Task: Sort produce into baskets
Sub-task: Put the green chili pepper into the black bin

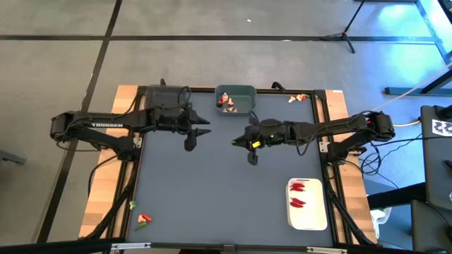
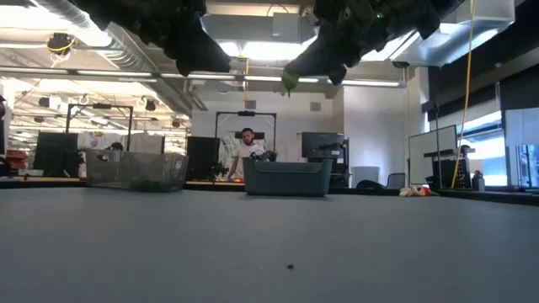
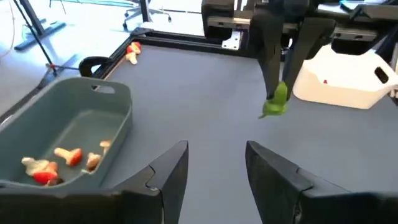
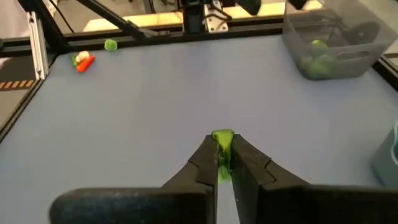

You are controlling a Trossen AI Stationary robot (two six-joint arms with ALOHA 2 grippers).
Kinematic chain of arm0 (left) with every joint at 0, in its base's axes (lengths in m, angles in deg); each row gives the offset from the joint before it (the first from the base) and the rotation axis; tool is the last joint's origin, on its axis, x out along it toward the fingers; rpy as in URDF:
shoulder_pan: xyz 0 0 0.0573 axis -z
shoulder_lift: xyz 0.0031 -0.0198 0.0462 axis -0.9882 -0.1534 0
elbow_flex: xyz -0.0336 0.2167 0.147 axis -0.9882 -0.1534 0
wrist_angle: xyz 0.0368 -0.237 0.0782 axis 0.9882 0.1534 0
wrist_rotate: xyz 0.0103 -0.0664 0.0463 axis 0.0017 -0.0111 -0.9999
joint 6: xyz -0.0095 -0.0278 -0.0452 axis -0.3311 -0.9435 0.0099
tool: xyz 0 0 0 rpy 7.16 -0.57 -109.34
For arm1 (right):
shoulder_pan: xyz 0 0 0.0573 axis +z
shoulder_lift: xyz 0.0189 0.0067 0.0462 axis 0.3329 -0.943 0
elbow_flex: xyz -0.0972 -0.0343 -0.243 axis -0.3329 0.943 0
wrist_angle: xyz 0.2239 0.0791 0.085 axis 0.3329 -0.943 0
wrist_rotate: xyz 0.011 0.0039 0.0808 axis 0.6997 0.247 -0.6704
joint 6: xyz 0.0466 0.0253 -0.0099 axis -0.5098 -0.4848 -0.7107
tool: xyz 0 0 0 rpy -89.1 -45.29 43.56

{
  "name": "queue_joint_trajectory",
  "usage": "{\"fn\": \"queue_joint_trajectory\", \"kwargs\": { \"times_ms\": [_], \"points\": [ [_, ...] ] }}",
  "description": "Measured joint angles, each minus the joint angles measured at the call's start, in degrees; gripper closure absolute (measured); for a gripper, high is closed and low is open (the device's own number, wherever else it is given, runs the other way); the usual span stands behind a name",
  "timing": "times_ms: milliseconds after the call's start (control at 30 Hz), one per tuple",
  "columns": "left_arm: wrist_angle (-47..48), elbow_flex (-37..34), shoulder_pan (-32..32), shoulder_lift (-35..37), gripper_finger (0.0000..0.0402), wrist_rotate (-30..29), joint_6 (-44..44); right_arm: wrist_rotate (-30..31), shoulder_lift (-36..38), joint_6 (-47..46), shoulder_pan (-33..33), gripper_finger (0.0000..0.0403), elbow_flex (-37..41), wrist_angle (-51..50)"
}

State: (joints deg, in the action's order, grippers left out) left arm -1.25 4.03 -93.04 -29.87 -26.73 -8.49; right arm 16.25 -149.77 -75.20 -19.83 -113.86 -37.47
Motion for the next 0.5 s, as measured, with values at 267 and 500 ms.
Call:
{"fn": "queue_joint_trajectory", "kwargs": {
  "times_ms": [267,500],
  "points": [
    [-9.3,0.0,3.0,-6.3,0.0174,0.2,-3.5,0.9,-0.3,-0.4,0.0,0.0377,0.0,3.6],
    [-17.7,0.0,8.3,-12.7,0.0163,0.3,-4.0,1.4,-0.9,-2.1,0.0,0.0377,0.0,4.7]
  ]
}}
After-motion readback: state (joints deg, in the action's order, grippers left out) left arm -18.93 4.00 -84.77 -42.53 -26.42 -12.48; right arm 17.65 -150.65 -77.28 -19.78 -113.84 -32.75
